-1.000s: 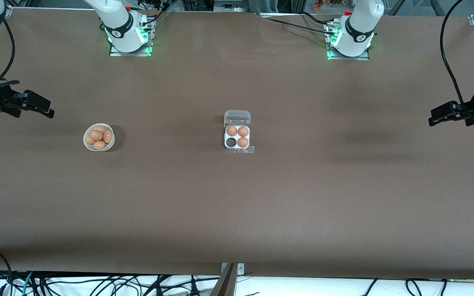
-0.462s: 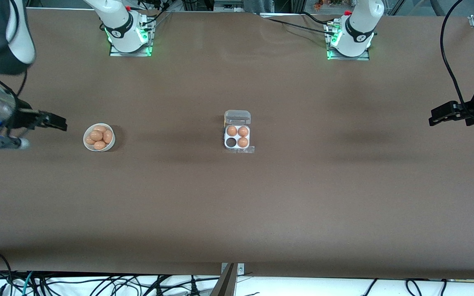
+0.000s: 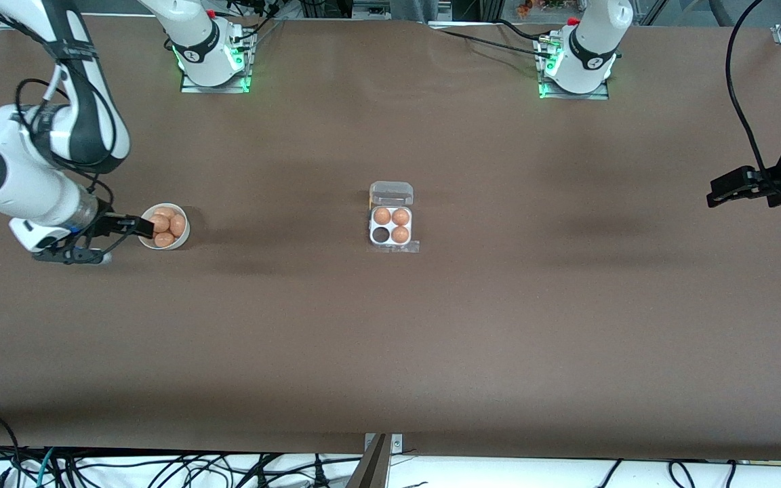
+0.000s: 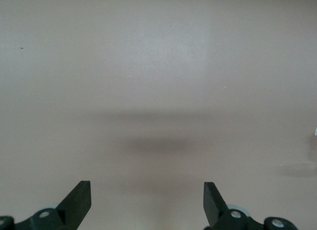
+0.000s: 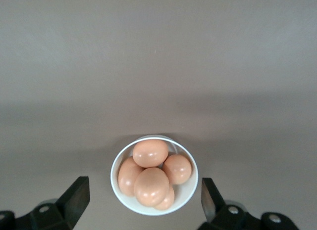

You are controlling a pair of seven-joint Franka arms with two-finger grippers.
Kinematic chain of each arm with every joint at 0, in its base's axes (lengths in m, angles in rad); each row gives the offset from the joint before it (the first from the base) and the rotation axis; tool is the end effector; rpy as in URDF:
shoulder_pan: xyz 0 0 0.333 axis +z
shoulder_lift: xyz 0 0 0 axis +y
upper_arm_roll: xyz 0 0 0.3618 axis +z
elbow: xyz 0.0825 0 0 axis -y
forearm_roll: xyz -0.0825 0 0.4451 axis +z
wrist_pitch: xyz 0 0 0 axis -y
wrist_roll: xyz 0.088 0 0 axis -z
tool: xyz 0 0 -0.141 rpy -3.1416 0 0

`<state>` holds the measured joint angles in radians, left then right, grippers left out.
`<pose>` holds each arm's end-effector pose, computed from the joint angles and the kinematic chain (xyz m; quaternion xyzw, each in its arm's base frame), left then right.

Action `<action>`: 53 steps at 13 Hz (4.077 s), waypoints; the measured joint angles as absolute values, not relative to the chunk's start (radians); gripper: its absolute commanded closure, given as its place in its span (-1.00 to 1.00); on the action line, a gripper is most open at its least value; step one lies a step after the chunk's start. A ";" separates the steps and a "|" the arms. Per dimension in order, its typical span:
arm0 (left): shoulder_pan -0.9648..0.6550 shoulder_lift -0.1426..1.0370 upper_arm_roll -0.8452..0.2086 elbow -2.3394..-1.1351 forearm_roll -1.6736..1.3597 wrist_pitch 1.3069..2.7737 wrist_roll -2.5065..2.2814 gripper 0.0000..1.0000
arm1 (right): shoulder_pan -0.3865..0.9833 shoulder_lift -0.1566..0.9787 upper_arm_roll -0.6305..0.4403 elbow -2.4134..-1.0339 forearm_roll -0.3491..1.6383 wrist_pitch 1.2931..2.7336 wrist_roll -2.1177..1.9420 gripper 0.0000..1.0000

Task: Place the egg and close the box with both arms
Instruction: 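Reach the right gripper to the egg bowl and grasp one egg, then carry the egg with the right gripper over the empty box slot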

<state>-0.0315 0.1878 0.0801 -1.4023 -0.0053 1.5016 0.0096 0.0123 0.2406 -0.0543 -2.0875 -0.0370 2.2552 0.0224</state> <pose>0.6697 0.0269 0.5991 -0.9988 -0.0190 0.0441 0.0036 0.6234 -0.0280 0.2721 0.9989 -0.0194 -0.0365 0.0200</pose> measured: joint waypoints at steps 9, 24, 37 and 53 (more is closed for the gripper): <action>-0.031 0.188 0.080 -1.402 -0.005 1.501 0.010 -1.00 | 0.017 0.244 -0.051 -2.224 -0.046 2.373 0.020 -1.00; -0.032 0.188 0.079 -1.402 -0.005 1.500 0.010 -1.00 | 0.025 0.284 -0.048 -2.224 -0.064 2.405 0.019 0.17; -0.031 0.188 0.081 -1.402 -0.005 1.500 0.010 -1.00 | 0.093 0.282 -0.039 -2.036 -0.073 2.157 0.040 0.43; -0.031 0.188 0.085 -1.402 0.003 1.500 0.010 -1.00 | 0.679 0.646 -0.024 -1.460 0.115 1.940 0.821 0.43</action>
<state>-0.0306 0.1878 0.0855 -1.4021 0.0027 1.5001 0.0096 0.6788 0.6463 -0.0245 -1.4604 0.1146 1.9398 0.8213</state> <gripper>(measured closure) 0.000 0.524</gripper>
